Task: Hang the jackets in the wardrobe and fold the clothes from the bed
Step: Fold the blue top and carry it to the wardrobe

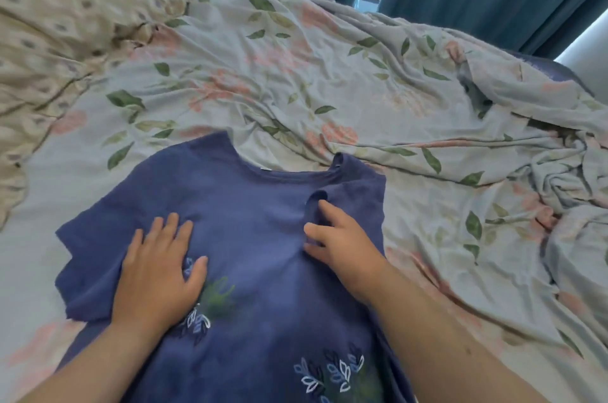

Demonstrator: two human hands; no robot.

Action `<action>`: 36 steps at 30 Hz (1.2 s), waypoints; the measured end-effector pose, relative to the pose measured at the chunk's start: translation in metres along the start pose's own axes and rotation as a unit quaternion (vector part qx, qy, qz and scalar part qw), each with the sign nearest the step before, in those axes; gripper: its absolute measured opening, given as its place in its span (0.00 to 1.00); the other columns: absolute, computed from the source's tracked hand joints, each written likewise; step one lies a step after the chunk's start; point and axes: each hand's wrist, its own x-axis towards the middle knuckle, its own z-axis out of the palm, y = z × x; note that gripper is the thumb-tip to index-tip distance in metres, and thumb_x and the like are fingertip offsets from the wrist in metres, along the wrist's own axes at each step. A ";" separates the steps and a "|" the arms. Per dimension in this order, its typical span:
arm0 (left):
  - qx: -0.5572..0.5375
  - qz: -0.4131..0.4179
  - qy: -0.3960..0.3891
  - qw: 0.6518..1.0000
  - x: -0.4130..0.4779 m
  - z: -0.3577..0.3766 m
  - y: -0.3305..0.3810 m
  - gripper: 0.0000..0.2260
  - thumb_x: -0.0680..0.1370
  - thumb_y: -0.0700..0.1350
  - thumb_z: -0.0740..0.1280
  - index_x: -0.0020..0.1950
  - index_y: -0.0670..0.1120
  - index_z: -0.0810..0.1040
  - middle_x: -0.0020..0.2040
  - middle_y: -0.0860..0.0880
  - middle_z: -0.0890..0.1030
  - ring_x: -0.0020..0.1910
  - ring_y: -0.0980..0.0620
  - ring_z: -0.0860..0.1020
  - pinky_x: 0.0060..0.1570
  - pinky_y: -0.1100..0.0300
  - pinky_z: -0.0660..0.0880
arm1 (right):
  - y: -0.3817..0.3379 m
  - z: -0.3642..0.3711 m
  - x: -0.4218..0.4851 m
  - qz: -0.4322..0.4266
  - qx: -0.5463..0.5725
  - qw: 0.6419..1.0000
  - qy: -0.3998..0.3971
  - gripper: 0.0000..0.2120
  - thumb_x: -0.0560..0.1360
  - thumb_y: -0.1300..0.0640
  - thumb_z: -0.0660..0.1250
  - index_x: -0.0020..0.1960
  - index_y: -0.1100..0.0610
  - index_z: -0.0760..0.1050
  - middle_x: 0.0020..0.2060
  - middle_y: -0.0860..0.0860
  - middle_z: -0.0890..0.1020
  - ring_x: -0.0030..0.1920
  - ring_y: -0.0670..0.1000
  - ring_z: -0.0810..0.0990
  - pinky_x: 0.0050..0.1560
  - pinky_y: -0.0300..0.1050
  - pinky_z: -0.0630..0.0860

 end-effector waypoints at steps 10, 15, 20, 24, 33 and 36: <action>-0.246 -0.040 0.111 0.962 -0.005 0.013 -0.006 0.30 0.74 0.54 0.56 0.67 0.35 0.73 0.72 0.38 0.70 0.73 0.41 0.66 0.74 0.47 0.57 | 0.041 0.128 0.037 -0.219 -0.487 0.843 0.061 0.27 0.83 0.49 0.52 0.80 0.49 0.51 0.80 0.49 0.45 0.79 0.47 0.42 0.78 0.45 0.40; -0.383 -0.131 0.164 0.900 -0.003 0.000 -0.013 0.16 0.78 0.42 0.62 0.62 0.35 0.75 0.71 0.39 0.69 0.72 0.43 0.67 0.70 0.54 0.63 | 0.062 0.146 0.053 -0.205 -0.574 0.783 0.123 0.33 0.77 0.39 0.46 0.80 0.50 0.54 0.79 0.53 0.53 0.79 0.54 0.49 0.77 0.53 0.41; -0.279 -0.254 0.225 0.898 -0.005 -0.032 -0.062 0.16 0.71 0.39 0.73 0.57 0.38 0.77 0.58 0.41 0.79 0.60 0.40 0.75 0.61 0.50 0.69 | 0.062 0.147 0.059 -0.181 -0.610 0.760 0.131 0.33 0.76 0.39 0.48 0.78 0.51 0.59 0.78 0.55 0.59 0.78 0.56 0.57 0.76 0.54 0.47; -0.388 -0.449 0.096 0.799 0.009 -0.047 -0.095 0.24 0.71 0.50 0.75 0.62 0.41 0.74 0.53 0.48 0.78 0.50 0.48 0.77 0.47 0.59 0.71 | 0.059 0.149 0.057 -0.156 -0.627 0.753 0.125 0.34 0.75 0.40 0.48 0.78 0.51 0.60 0.78 0.55 0.60 0.77 0.56 0.58 0.76 0.54 0.48; -0.467 -0.389 -0.005 0.794 0.058 -0.056 -0.127 0.06 0.78 0.43 0.65 0.45 0.41 0.76 0.43 0.42 0.81 0.41 0.44 0.79 0.47 0.42 0.77 | 0.054 0.153 0.058 -0.146 -0.635 0.748 0.127 0.33 0.74 0.42 0.52 0.75 0.56 0.66 0.75 0.58 0.66 0.75 0.59 0.64 0.73 0.56 0.52; -0.418 -0.358 0.099 0.829 0.080 -0.064 -0.147 0.08 0.79 0.44 0.63 0.41 0.46 0.72 0.37 0.47 0.76 0.35 0.49 0.74 0.33 0.54 0.72 | 0.054 0.153 0.059 -0.155 -0.634 0.745 0.135 0.33 0.73 0.43 0.53 0.74 0.57 0.68 0.74 0.60 0.68 0.73 0.60 0.65 0.73 0.57 0.54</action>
